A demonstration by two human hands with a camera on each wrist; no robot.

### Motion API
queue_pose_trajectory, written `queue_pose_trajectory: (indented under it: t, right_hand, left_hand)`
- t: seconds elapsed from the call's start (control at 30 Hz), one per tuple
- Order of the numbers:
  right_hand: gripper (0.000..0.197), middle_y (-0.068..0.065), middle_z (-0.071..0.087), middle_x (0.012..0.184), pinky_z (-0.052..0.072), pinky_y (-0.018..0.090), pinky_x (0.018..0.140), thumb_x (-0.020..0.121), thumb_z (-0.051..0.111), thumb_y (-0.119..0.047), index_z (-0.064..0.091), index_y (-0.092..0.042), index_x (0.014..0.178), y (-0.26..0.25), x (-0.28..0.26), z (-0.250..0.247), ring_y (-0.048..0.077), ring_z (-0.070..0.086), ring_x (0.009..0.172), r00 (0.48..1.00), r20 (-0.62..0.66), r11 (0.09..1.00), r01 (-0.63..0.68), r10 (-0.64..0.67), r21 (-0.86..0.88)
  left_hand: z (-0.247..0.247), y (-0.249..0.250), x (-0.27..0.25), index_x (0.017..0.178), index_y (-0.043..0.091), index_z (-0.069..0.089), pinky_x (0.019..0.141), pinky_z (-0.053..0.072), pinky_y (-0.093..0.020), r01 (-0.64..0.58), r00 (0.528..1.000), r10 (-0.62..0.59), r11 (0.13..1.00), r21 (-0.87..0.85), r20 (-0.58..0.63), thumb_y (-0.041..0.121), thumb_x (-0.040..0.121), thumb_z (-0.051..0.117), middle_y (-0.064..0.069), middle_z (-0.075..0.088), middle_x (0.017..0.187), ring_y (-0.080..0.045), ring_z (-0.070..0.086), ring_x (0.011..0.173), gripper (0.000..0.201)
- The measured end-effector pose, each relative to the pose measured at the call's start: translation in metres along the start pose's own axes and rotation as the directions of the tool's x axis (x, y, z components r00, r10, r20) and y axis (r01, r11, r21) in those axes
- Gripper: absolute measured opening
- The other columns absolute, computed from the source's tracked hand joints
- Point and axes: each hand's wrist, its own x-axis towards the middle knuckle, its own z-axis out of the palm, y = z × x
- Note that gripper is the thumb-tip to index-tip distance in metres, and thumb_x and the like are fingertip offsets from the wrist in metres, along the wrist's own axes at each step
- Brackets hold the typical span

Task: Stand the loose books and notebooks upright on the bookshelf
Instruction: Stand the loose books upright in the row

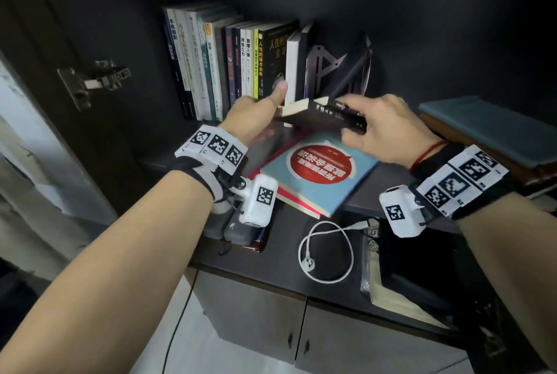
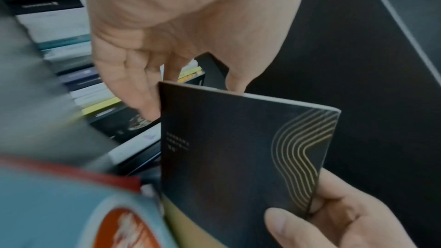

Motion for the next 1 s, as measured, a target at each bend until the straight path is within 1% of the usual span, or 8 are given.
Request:
queue_pose_trajectory:
  t: [0.1, 0.2, 0.33, 0.47, 0.57, 0.7, 0.8, 1.0]
  right_hand:
    - [0.035, 0.008, 0.07, 0.081, 0.054, 0.035, 0.072, 0.09, 0.076, -0.03, 0.065, -0.013, 0.119, -0.008, 0.02, 0.004, 0.033, 0.067, 0.075, 0.999, -0.04, 1.0, 0.019, -0.02, -0.018]
    - [0.035, 0.001, 0.063, 0.082, 0.049, 0.031, 0.073, 0.092, 0.074, -0.032, 0.063, -0.008, 0.115, -0.018, 0.039, 0.003, 0.025, 0.062, 0.076, 0.986, -0.164, 0.997, -0.027, 0.038, 0.069]
    - [0.039, -0.001, 0.077, 0.11, 0.058, 0.045, 0.096, 0.083, 0.076, -0.036, 0.067, -0.013, 0.114, -0.033, 0.073, 0.01, 0.017, 0.073, 0.105, 0.916, -0.326, 0.871, -0.047, 0.232, 0.488]
    - [0.035, -0.004, 0.078, 0.113, 0.056, 0.046, 0.102, 0.076, 0.079, -0.039, 0.07, -0.026, 0.107, -0.049, 0.1, 0.033, 0.014, 0.072, 0.109, 0.899, -0.206, 0.717, -0.151, 0.386, 0.68]
    - [0.035, 0.001, 0.081, 0.097, 0.061, 0.046, 0.093, 0.065, 0.081, -0.032, 0.078, -0.018, 0.096, -0.053, 0.108, 0.043, 0.02, 0.076, 0.097, 0.912, 0.007, 0.688, -0.314, 0.409, 0.654]
    - [0.018, 0.001, 0.078, 0.075, 0.059, 0.027, 0.059, 0.071, 0.082, -0.028, 0.076, -0.012, 0.078, -0.052, 0.118, 0.034, 0.021, 0.075, 0.078, 0.867, 0.076, 0.687, -0.44, 0.492, 0.579]
    - [0.029, 0.009, 0.08, 0.086, 0.063, 0.042, 0.08, 0.066, 0.081, -0.031, 0.079, -0.007, 0.083, -0.053, 0.126, 0.034, 0.026, 0.075, 0.087, 0.835, -0.049, 0.713, -0.436, 0.548, 0.549]
    - [0.021, 0.002, 0.075, 0.083, 0.058, 0.028, 0.072, 0.075, 0.078, -0.034, 0.071, -0.014, 0.075, -0.068, 0.156, 0.052, 0.022, 0.073, 0.083, 0.772, -0.199, 0.742, -0.454, 0.604, 0.492]
  left_hand:
    - [-0.017, 0.018, 0.012, 0.105, 0.016, 0.055, 0.088, 0.06, -0.033, -0.103, 0.993, 0.091, 0.98, -0.17, -0.072, 0.064, 0.091, 0.062, -0.002, 0.071, 0.102, -0.021, 0.074, 0.095, 0.051]
    - [-0.031, 0.027, 0.023, 0.148, 0.009, 0.044, 0.074, 0.063, -0.029, -0.122, 0.992, 0.129, 0.951, -0.283, 0.006, 0.082, 0.072, 0.064, -0.005, 0.066, 0.132, -0.018, 0.075, 0.102, 0.108]
    - [-0.03, 0.033, 0.03, 0.158, 0.036, 0.028, 0.104, 0.051, -0.051, -0.131, 0.961, 0.181, 0.964, -0.231, 0.209, 0.093, 0.061, 0.062, 0.013, 0.049, 0.154, -0.017, 0.054, 0.134, 0.118]
    - [-0.031, 0.035, 0.051, 0.163, 0.014, 0.017, 0.12, 0.035, -0.048, -0.153, 0.964, 0.202, 0.953, -0.263, 0.171, 0.075, 0.082, 0.061, -0.001, 0.042, 0.16, -0.021, 0.044, 0.145, 0.11]
    - [-0.033, 0.025, 0.078, 0.159, 0.017, 0.032, 0.114, 0.044, -0.051, -0.121, 0.944, 0.197, 0.953, -0.279, 0.266, 0.086, 0.067, 0.065, -0.003, 0.054, 0.152, -0.022, 0.057, 0.135, 0.12]
    - [-0.032, 0.022, 0.096, 0.156, 0.018, 0.04, 0.117, 0.037, -0.056, -0.091, 0.933, 0.168, 0.966, -0.241, 0.319, 0.078, 0.084, 0.054, -0.004, 0.056, 0.151, -0.023, 0.054, 0.137, 0.095]
    - [-0.032, 0.034, 0.094, 0.156, 0.014, 0.038, 0.123, 0.029, -0.048, -0.087, 0.937, 0.164, 0.964, -0.249, 0.307, 0.063, 0.102, 0.036, -0.006, 0.045, 0.159, -0.023, 0.041, 0.147, 0.073]
    - [-0.026, 0.025, 0.115, 0.16, 0.012, 0.031, 0.127, 0.022, -0.042, -0.188, 0.924, 0.23, 0.969, -0.16, 0.305, 0.08, 0.085, 0.043, -0.009, 0.038, 0.164, -0.022, 0.035, 0.152, 0.102]
